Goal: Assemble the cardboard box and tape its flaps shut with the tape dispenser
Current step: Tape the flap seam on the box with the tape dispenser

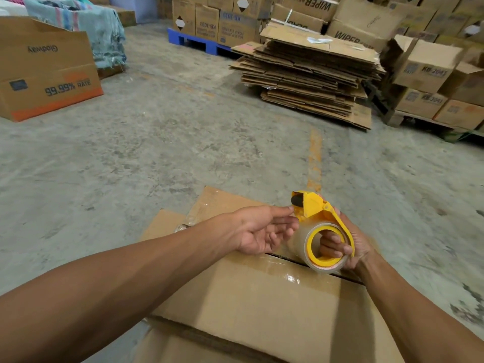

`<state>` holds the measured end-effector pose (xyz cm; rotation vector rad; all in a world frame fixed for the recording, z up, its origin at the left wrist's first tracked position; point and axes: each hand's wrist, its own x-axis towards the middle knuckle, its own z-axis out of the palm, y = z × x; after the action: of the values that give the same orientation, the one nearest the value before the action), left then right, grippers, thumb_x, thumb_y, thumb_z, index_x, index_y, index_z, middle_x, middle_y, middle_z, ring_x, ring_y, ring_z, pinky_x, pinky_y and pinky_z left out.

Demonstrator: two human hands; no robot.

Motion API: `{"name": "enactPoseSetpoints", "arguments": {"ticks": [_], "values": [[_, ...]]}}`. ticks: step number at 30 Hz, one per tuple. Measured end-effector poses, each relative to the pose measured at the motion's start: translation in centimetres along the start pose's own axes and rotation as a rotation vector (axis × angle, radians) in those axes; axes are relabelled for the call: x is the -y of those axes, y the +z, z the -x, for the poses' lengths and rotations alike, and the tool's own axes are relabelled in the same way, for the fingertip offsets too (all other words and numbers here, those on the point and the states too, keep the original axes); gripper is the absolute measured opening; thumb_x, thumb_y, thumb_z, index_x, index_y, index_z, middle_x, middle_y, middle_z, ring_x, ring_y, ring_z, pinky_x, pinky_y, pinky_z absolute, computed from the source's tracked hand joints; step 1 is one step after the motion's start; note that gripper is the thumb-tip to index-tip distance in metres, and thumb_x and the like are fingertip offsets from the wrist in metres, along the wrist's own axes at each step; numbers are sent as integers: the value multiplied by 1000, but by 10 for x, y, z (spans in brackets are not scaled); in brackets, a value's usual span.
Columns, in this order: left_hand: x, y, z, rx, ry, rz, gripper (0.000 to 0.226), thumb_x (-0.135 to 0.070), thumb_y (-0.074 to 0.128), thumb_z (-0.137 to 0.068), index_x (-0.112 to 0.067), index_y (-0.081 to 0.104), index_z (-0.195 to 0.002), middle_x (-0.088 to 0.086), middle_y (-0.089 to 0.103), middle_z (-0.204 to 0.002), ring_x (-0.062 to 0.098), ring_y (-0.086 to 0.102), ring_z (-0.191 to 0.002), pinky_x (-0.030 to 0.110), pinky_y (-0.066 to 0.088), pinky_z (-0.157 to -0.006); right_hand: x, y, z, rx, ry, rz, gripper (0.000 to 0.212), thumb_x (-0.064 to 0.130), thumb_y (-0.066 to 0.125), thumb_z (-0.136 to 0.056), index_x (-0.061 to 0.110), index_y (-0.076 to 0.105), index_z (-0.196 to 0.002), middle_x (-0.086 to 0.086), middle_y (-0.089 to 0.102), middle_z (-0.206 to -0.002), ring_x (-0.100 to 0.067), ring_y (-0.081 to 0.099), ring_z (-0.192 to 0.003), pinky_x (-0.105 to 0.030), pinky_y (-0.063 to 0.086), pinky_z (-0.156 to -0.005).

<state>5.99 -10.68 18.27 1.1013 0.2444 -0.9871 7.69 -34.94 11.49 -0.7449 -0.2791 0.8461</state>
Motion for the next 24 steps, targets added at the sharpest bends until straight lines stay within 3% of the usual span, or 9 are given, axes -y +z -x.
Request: {"name": "enactPoseSetpoints", "arguments": {"ticks": [5,11,18,20,24], "values": [[-3,10,9,49,9,12,22,-35,67,-87,-12,66,-87,-4,66,-68,3,57,-51,9,31,-34,0,11,3,44,13,-27,65,49,32,-102,-4,67,-91,-14,75,-75,-22,67,-63,-27,51,-71],[-15,25,21,80,18,24,19,-30,67,-88,-11,68,-88,-3,66,-68,3,56,-48,8,31,-32,13,32,2,121,-12,-6,60,47,42,-99,-4,69,-84,-11,75,-69,-13,29,-35,-22,46,-60],[-17,42,31,78,-19,32,32,-41,63,-90,-9,66,-91,-3,62,-68,3,54,-43,7,27,-31,18,47,3,186,-46,27,57,44,43,-99,-5,69,-84,-12,75,-71,-12,34,-34,-22,47,-60],[-16,45,32,68,-10,38,32,-41,65,-88,-9,67,-90,-4,61,-67,2,53,-43,7,27,-32,19,48,4,206,-45,8,58,43,43,-100,-6,69,-83,-13,75,-69,-14,45,-36,-23,48,-59],[-17,49,37,70,17,66,21,-31,67,-88,-10,67,-87,-5,64,-63,1,54,-42,6,27,-32,23,54,8,191,-36,19,57,42,42,-100,-7,68,-84,-13,75,-70,-11,23,-32,-23,48,-59]]}}
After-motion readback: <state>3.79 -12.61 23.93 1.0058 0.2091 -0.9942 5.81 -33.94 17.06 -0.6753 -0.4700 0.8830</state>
